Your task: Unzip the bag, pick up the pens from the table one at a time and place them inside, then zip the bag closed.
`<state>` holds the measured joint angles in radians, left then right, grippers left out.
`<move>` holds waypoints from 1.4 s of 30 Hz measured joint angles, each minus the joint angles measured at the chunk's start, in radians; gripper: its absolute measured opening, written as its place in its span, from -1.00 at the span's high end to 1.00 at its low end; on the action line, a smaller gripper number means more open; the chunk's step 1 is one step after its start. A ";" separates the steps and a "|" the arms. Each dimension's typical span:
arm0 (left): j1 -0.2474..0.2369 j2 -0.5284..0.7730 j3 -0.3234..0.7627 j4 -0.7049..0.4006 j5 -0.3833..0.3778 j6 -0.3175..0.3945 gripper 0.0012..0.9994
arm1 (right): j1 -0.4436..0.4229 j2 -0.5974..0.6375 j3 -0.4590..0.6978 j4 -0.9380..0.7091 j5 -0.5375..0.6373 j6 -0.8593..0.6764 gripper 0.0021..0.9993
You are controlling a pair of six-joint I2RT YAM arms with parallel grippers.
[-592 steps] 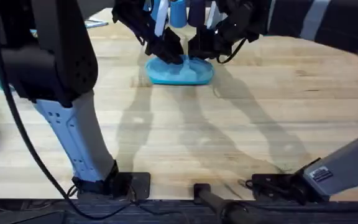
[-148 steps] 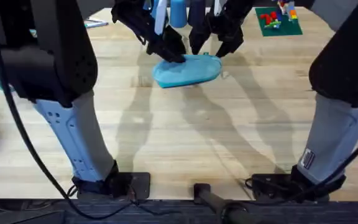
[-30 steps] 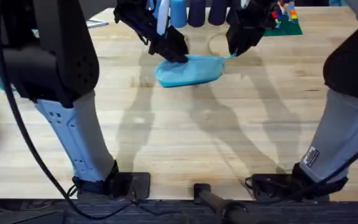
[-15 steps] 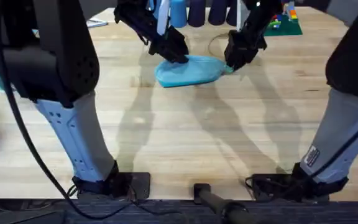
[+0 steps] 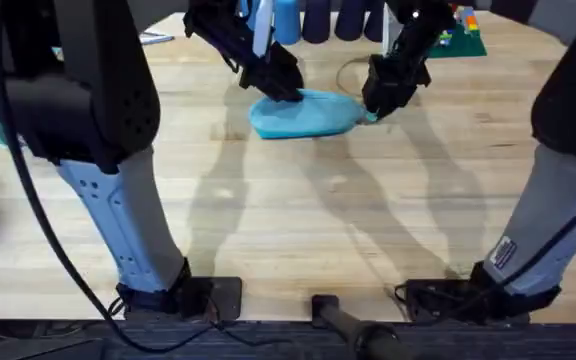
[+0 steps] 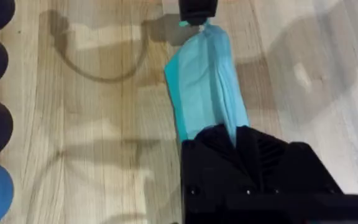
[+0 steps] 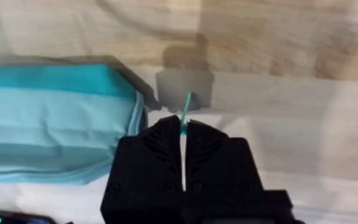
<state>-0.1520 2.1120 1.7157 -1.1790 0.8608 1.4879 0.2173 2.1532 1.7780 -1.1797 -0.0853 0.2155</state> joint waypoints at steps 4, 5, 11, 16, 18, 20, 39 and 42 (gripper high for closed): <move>0.002 0.000 0.000 0.001 -0.001 0.000 0.92 | -0.005 0.000 0.055 -0.086 0.030 -0.017 0.19; 0.003 0.000 0.000 0.001 -0.001 0.000 0.92 | -0.008 0.000 0.072 -0.104 0.039 -0.020 -0.07; 0.004 0.000 0.000 0.001 -0.001 0.000 0.92 | -0.022 0.000 0.231 -0.198 0.101 -0.033 -0.99; 0.004 0.000 0.000 0.001 -0.001 0.000 0.92 | -0.022 0.000 0.407 -0.318 0.158 -0.037 -0.99; 0.004 0.000 0.000 0.001 -0.001 0.000 0.92 | -0.022 -0.003 0.426 -0.339 0.166 -0.038 -0.99; 0.004 0.000 0.000 0.001 -0.001 0.000 0.92 | -0.022 -0.008 0.428 -0.359 0.169 -0.041 -0.99; 0.021 0.000 0.052 -0.139 -0.176 -0.100 -0.99 | -0.127 -0.187 0.428 -0.379 0.171 -0.067 -1.00; 0.021 0.000 0.134 -0.210 -0.247 -0.147 -0.99 | -0.154 -0.201 0.428 -0.380 0.164 -0.067 -0.99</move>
<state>-0.1307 2.1120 1.8495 -1.3892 0.6138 1.3406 0.0635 1.9526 2.2059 -1.5598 0.0786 0.1482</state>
